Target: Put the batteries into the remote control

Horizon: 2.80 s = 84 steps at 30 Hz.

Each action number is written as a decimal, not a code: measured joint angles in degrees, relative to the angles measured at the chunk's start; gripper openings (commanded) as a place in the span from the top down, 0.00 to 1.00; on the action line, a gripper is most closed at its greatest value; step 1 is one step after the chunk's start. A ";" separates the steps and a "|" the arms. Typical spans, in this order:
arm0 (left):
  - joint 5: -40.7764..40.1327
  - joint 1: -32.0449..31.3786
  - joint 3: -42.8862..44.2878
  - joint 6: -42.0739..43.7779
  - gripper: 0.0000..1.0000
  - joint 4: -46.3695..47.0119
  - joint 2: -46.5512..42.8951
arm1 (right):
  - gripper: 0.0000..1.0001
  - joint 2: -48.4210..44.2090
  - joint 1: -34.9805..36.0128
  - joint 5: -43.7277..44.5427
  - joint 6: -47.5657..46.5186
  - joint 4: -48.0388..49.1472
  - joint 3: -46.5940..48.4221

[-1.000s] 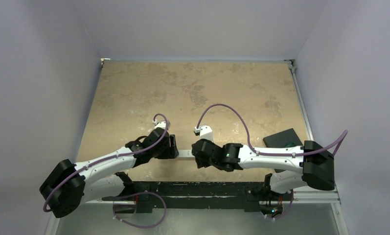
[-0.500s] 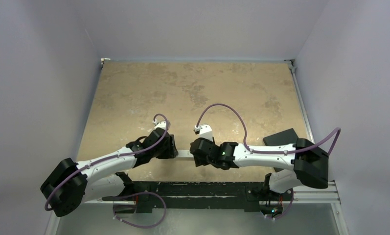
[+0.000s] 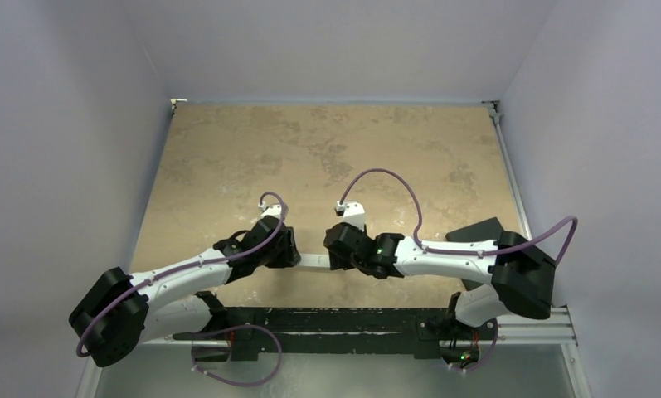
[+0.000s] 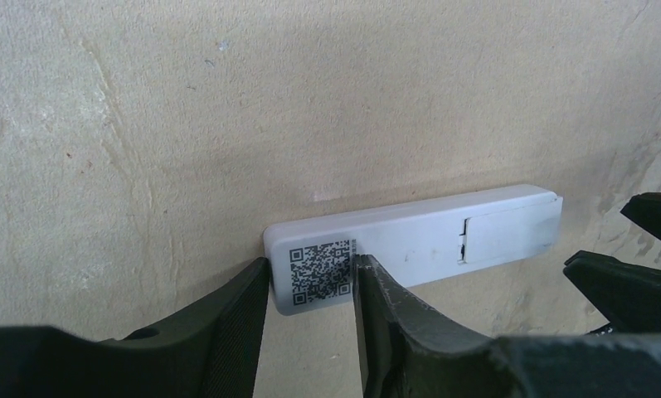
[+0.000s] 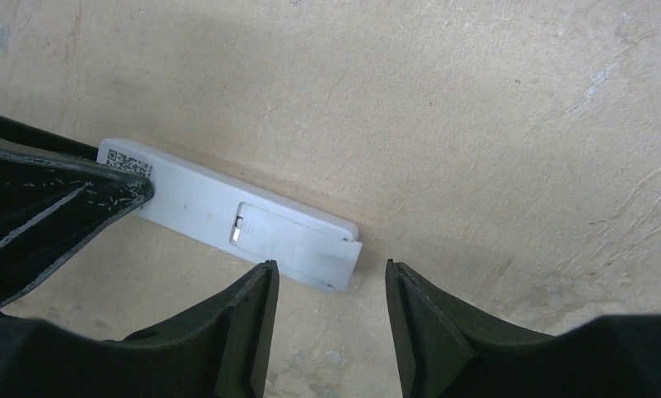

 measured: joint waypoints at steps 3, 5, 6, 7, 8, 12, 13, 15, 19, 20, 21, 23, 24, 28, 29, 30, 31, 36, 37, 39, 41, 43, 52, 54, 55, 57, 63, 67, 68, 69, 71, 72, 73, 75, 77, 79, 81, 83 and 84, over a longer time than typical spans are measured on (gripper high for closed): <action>-0.02 0.13 0.00 0.00 0.62 0.07 0.00 | 0.42 0.96 0.00 0.00 0.68 0.63 0.00; -0.02 0.26 0.00 0.00 0.62 0.15 0.00 | 0.42 2.01 0.00 0.00 1.14 0.76 0.00; -0.02 0.31 0.00 0.02 0.62 0.20 0.00 | 0.42 2.47 0.00 0.02 1.40 0.72 0.00; 0.00 0.33 0.00 0.02 0.62 0.20 0.00 | 0.42 2.95 0.00 0.02 1.73 0.70 0.00; 0.02 0.33 0.00 0.02 0.62 0.20 0.00 | 0.42 3.41 0.00 0.09 2.12 0.66 0.00; 0.02 0.33 0.00 0.04 0.63 0.24 0.00 | 0.42 4.33 -0.07 0.44 3.30 0.31 0.00; 0.02 0.33 0.00 0.04 0.63 0.24 0.00 | 0.42 4.50 -0.11 0.46 3.54 0.22 0.00; 0.04 0.33 0.00 0.07 0.63 0.24 0.00 | 0.42 4.66 -0.15 0.48 3.96 0.09 0.00; 0.11 0.33 0.00 0.35 0.63 0.28 0.00 | 0.42 4.76 -0.15 0.52 4.68 0.04 0.28; 0.11 0.33 0.00 0.37 0.63 0.31 0.00 | 0.42 4.90 -0.17 0.52 4.83 0.02 0.46; 0.11 0.33 0.00 0.39 0.64 0.31 0.00 | 0.42 5.16 -0.20 0.55 5.05 0.02 0.74; 0.13 0.33 0.00 0.42 0.64 0.33 0.00 | 0.42 5.66 -0.22 0.52 5.33 0.02 1.09; 0.13 0.33 0.00 0.42 0.64 0.33 0.00 | 0.42 5.92 -0.22 0.52 5.46 0.02 1.20; 0.13 0.33 0.00 0.44 0.64 0.35 -0.02 | 0.42 7.02 -0.22 0.52 6.05 -0.02 1.57; 0.11 0.33 0.00 0.44 0.64 0.35 -0.04 | 0.42 7.17 -0.22 0.52 6.19 -0.02 1.66; 0.09 0.35 0.00 0.44 0.64 0.35 -0.09 | 0.42 7.26 -0.22 0.50 6.32 -0.04 1.77; 0.09 0.35 0.00 0.44 0.64 0.35 -0.11 | 0.42 7.26 -0.22 0.50 6.47 -0.07 1.81; 0.11 0.37 0.00 0.44 0.64 0.35 -0.13 | 0.44 7.26 -0.22 0.48 7.10 -0.20 1.81; 0.11 0.39 0.00 0.44 0.64 0.35 -0.15 | 0.44 7.26 -0.22 0.48 7.21 -0.22 1.81; 0.11 0.39 -0.02 0.44 0.64 0.33 -0.33 | 0.44 7.26 -0.22 0.46 7.50 -0.24 1.81; 0.13 0.39 -0.13 0.44 0.64 0.35 -0.50 | 0.45 7.26 -0.22 0.48 7.76 -0.37 1.81; 0.20 0.39 -0.37 0.42 0.64 0.44 -0.74 | 0.45 7.30 -0.22 0.48 8.02 -0.39 1.81; 0.31 0.39 -0.79 0.39 0.64 0.96 -1.01 | 0.48 8.87 -0.20 0.42 8.63 -0.39 3.23; 0.33 0.39 -0.85 0.39 0.65 1.03 -1.09 | 0.49 9.09 -0.22 0.44 8.63 -0.46 3.43; 0.33 0.39 -0.85 0.42 0.64 1.03 -1.14 | 0.49 9.09 -0.22 0.44 8.63 -0.52 3.43; 0.33 0.39 -0.87 0.42 0.65 1.03 -1.16 | 0.49 9.09 -0.22 0.44 8.63 -0.59 3.45; 0.37 0.39 -0.92 0.42 0.65 1.01 -1.27 | 0.51 9.42 -0.20 0.42 8.63 -1.03 3.87; 0.37 0.39 -0.92 0.42 0.65 0.96 -1.36 | 0.51 10.08 -0.20 0.44 8.61 -1.66 4.61; 0.37 0.39 -0.94 0.39 0.65 0.92 -1.40 | 0.51 10.14 -0.20 0.44 8.63 -1.75 4.72; 0.37 0.39 -0.92 0.39 0.65 0.87 -1.42 | 0.52 10.21 -0.13 0.44 8.63 -1.86 4.79; 0.42 0.39 -0.94 0.39 0.65 0.79 -1.49 | 0.52 10.34 -0.09 0.44 8.63 -2.12 5.05; 0.42 0.39 -0.94 0.39 0.65 0.79 -1.53 | 0.52 10.45 -0.09 0.42 8.66 -2.23 5.18; 0.44 0.39 -0.94 0.39 0.65 0.76 -1.53 | 0.52 10.67 -0.07 0.42 8.63 -2.21 5.42; 0.50 0.39 -0.94 0.39 0.65 0.72 -1.53 | 0.53 10.95 0.09 0.48 8.61 -2.62 5.81; 0.52 0.39 -0.94 0.39 0.65 0.70 -1.53 | 0.53 11.06 0.17 0.46 8.59 -2.84 6.03; 0.55 0.39 -0.94 0.39 0.66 0.70 -1.53 | 0.53 11.32 0.17 0.48 8.59 -3.21 6.36; 0.57 0.39 -0.94 0.39 0.66 0.68 -1.53 | 0.53 11.52 0.17 0.48 8.55 -3.54 6.69; 0.57 0.39 -0.94 0.39 0.66 0.63 -1.55 | 0.53 11.72 0.17 0.48 8.52 -3.98 7.06; 0.59 0.39 -0.94 0.39 0.66 0.61 -1.55 | 0.53 11.76 0.17 0.48 8.52 -4.17 7.19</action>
